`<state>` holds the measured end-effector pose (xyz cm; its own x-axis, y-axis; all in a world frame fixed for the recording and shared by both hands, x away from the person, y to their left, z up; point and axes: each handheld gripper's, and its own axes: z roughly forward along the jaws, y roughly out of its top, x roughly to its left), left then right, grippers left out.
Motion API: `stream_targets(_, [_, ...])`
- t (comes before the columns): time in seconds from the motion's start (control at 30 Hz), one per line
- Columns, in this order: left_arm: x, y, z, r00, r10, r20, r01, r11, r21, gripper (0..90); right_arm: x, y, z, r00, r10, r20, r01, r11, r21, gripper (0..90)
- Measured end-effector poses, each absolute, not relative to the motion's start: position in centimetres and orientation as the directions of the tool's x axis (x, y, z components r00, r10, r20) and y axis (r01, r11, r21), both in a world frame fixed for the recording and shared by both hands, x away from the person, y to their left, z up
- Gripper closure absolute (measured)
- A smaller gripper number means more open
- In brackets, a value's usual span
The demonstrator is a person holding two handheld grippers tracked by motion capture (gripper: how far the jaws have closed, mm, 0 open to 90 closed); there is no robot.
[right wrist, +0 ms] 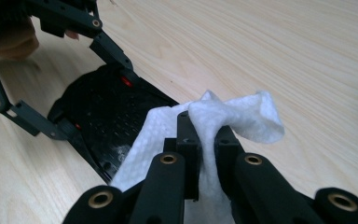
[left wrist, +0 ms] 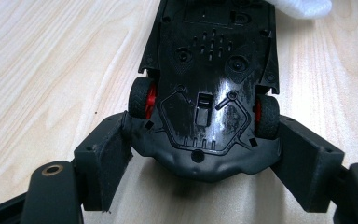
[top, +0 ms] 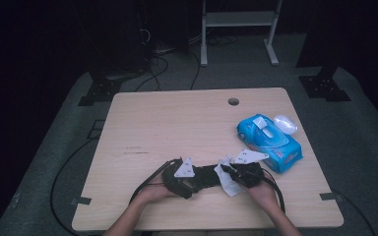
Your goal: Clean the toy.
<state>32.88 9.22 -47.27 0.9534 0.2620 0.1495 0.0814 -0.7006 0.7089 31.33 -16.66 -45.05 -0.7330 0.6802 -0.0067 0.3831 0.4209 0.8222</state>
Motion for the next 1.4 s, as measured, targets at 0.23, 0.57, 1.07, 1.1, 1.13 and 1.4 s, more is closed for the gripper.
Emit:
stream_targets(0.23, [33.0, 9.3, -47.3, 0.954, 0.262, 0.142, 0.085, -0.697, 0.712, 23.9, 31.5, -19.3, -45.0, -0.679, 0.734, 0.029, 0.438, 0.373, 0.818, 84.7])
stream_targets(0.57, [33.0, 9.3, -47.3, 0.955, 0.263, 0.14, 0.088, -0.698, 0.711, 24.0, 30.4, -17.4, -45.0, -0.76, 0.649, 0.025, 0.408, 0.446, 0.797, 84.6])
stream_targets(1.07, [33.0, 9.2, -47.3, 0.954, 0.266, 0.135, 0.092, -0.691, 0.717, 24.0, 31.1, -16.2, -45.0, -0.748, 0.663, -0.033, 0.373, 0.461, 0.805, 84.7])
stream_targets(1.1, [33.0, 9.3, -47.3, 0.955, 0.268, 0.131, 0.094, -0.688, 0.719, 24.0, 31.4, -16.7, -45.1, -0.732, 0.68, -0.04, 0.378, 0.455, 0.806, 84.7])
stream_targets(1.13, [33.1, 9.3, -47.3, 0.955, 0.267, 0.128, 0.096, -0.686, 0.721, 23.9, 31.6, -17.2, -45.0, -0.719, 0.694, -0.035, 0.389, 0.444, 0.807, 84.7])
stream_targets(1.4, [33.1, 9.1, -47.3, 0.954, 0.271, 0.129, 0.096, -0.684, 0.723, 23.9, 32.0, -17.5, -45.0, -0.69, 0.723, -0.035, 0.405, 0.426, 0.809, 84.6])
